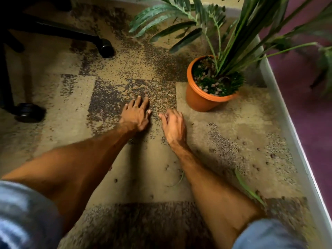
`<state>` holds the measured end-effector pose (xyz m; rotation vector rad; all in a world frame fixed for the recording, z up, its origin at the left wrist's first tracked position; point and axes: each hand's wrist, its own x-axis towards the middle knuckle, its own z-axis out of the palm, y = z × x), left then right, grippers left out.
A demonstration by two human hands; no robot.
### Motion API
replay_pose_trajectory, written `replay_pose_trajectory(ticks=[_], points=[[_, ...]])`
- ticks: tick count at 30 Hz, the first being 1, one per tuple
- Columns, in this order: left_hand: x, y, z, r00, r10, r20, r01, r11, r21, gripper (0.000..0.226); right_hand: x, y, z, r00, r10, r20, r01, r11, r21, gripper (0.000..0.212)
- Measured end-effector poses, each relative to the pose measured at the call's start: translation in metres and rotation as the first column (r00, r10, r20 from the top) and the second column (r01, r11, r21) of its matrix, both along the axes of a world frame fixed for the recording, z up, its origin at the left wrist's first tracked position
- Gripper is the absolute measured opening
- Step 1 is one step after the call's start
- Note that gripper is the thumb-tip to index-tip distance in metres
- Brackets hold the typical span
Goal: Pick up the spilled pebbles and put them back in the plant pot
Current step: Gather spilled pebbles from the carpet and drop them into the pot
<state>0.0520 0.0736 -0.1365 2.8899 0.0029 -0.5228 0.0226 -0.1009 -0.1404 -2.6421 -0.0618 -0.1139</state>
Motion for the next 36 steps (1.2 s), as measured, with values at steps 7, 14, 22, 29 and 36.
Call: replay_pose_trajectory(ticks=[7, 14, 22, 29, 36], points=[[-0.132, 0.017, -0.011, 0.998, 0.018, 0.054, -0.020, 0.999, 0.039, 0.064, -0.100, -0.028, -0.001, 0.997, -0.068, 0.026, 0.069, 0.997, -0.034, 0.027], [-0.196, 0.030, -0.001, 0.999, -0.030, -0.046, 0.030, 1.000, 0.002, 0.068, -0.155, -0.035, 0.011, 0.974, 0.142, -0.176, -0.160, 0.983, -0.092, 0.047], [-0.232, 0.021, 0.014, 0.999, -0.012, 0.048, 0.010, 0.999, 0.032, 0.067, -0.165, -0.019, 0.012, 0.882, 0.270, -0.387, -0.303, 0.953, -0.024, 0.035], [-0.254, 0.040, 0.013, 0.958, 0.260, 0.122, -0.267, 0.963, 0.043, 0.063, -0.132, 0.011, 0.037, 0.877, 0.021, -0.480, 0.231, 0.858, 0.459, 0.026], [-0.258, 0.049, 0.006, 0.930, 0.345, 0.124, -0.328, 0.935, -0.138, 0.060, -0.106, 0.052, 0.023, 0.872, -0.056, -0.486, 0.375, 0.713, 0.592, 0.027]])
